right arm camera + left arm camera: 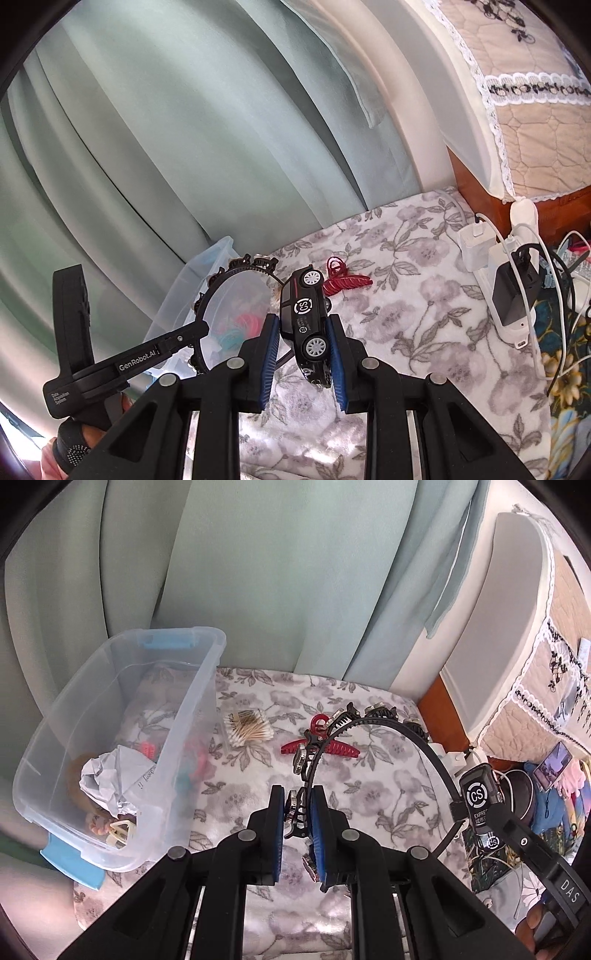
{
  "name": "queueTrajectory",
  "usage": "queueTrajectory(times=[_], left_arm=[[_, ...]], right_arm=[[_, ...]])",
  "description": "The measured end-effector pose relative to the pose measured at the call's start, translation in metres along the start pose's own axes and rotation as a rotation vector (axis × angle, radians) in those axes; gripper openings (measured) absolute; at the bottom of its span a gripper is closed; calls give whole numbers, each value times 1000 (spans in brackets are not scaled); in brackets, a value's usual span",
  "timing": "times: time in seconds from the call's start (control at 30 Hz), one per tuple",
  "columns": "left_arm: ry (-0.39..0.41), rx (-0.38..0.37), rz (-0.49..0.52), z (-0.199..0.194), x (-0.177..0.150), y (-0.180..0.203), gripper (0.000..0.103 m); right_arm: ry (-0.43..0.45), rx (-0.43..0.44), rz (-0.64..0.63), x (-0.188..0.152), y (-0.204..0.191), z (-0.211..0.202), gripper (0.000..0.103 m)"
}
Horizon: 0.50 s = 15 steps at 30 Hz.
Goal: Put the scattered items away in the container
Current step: 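Carry the headband and toy car over the clear box with both tools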
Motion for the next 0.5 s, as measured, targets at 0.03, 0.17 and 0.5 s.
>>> queueTrajectory(times=[0.03,0.17,0.5], left_arm=[[9,2,-8,-3,1,-4,14],[42,6,-48,-14,5,-22,14],[121,63,-169,-33,15,-87,14]], right_arm=[[6,6,-12,2,-6,-1,28],[21,21,-62,11,-30,-2,28],[-1,69,-137,23,-83,27,28]])
Point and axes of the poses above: each gripper's, at about its wrist camera, not at the fingertips, and z roughly the way its jaws point, y to its right, x to its top, the point moved 1 cm from there along z, roughly the way its jaws point, and after that the axes turned 12 degrees about x, right-handed, at the moved point
